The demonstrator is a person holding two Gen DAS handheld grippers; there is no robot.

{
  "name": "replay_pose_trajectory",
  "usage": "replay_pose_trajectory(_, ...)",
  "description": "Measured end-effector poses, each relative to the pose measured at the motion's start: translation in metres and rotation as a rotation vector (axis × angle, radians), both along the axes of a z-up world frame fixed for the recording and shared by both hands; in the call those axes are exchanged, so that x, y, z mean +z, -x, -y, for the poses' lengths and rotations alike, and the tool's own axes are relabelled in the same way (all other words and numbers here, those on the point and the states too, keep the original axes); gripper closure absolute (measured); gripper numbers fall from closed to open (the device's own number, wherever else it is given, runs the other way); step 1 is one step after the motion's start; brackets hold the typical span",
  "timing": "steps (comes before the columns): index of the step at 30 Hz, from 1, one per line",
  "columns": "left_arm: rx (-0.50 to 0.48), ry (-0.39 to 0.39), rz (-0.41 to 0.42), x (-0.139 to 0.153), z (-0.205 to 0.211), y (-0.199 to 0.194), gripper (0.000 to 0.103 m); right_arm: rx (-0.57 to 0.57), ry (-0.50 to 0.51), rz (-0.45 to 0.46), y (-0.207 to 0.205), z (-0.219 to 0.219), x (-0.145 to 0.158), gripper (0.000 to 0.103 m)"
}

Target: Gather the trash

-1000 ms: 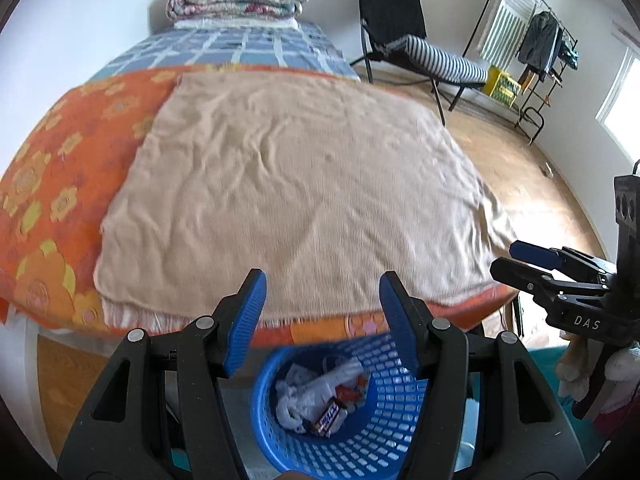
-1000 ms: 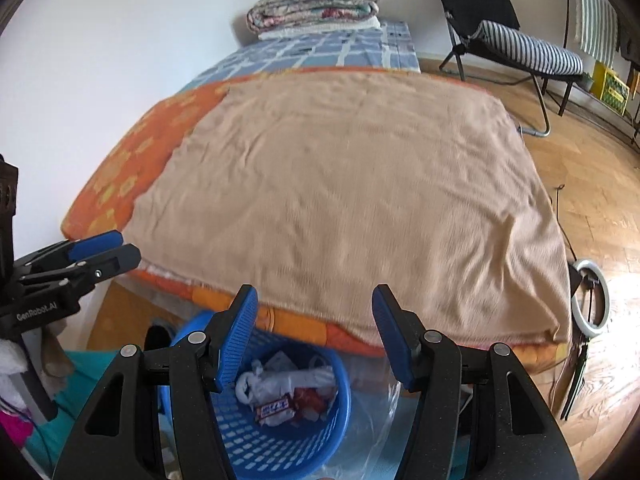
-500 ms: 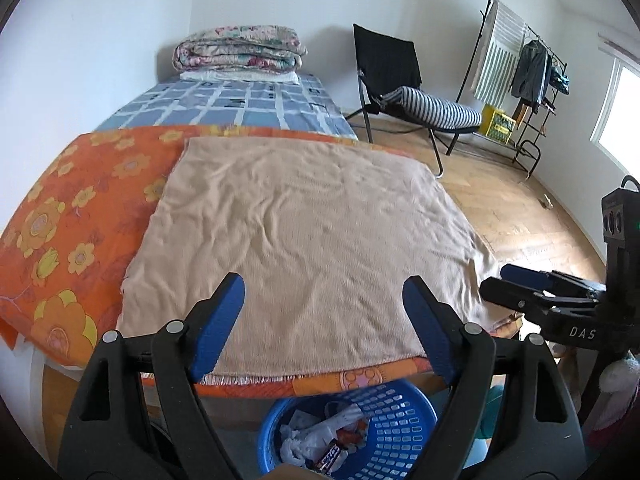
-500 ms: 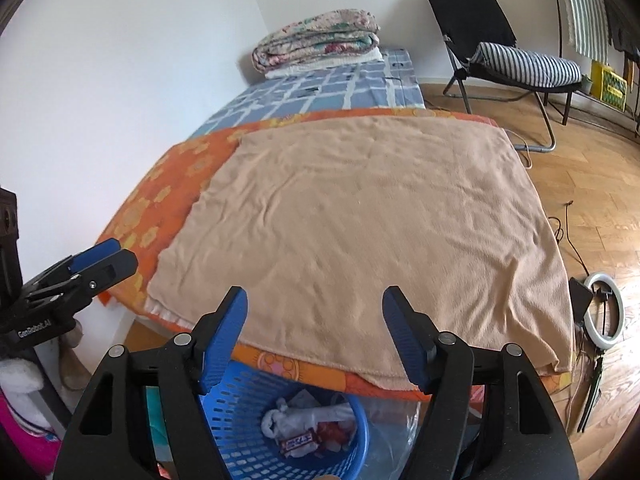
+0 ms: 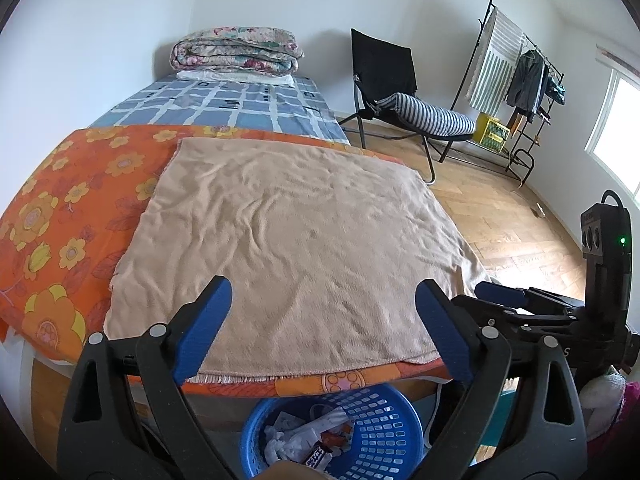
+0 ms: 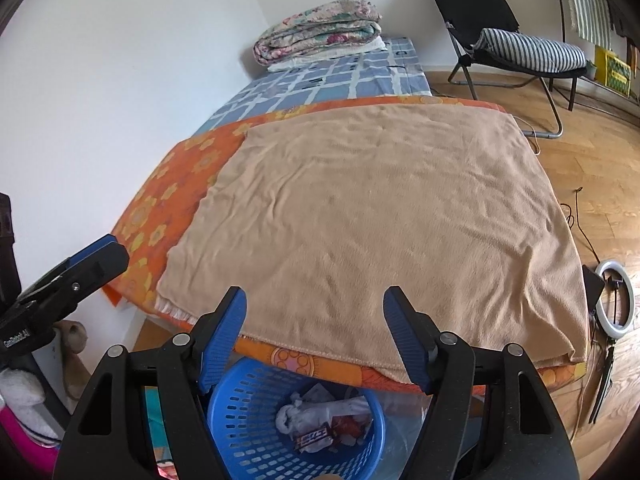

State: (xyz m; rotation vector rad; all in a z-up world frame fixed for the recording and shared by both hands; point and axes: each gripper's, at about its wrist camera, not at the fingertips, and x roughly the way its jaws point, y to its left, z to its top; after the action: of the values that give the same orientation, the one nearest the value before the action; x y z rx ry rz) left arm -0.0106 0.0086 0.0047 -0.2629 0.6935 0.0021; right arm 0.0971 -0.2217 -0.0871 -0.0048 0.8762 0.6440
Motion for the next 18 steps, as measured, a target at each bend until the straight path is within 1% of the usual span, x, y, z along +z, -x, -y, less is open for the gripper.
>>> replay_pose_trajectory(18,-0.011,0.003,-0.015,-0.0061,0.0032,0.0013,0.008,-0.007,0.002,0.002,0.0025,0.003,-0.0041,0.032)
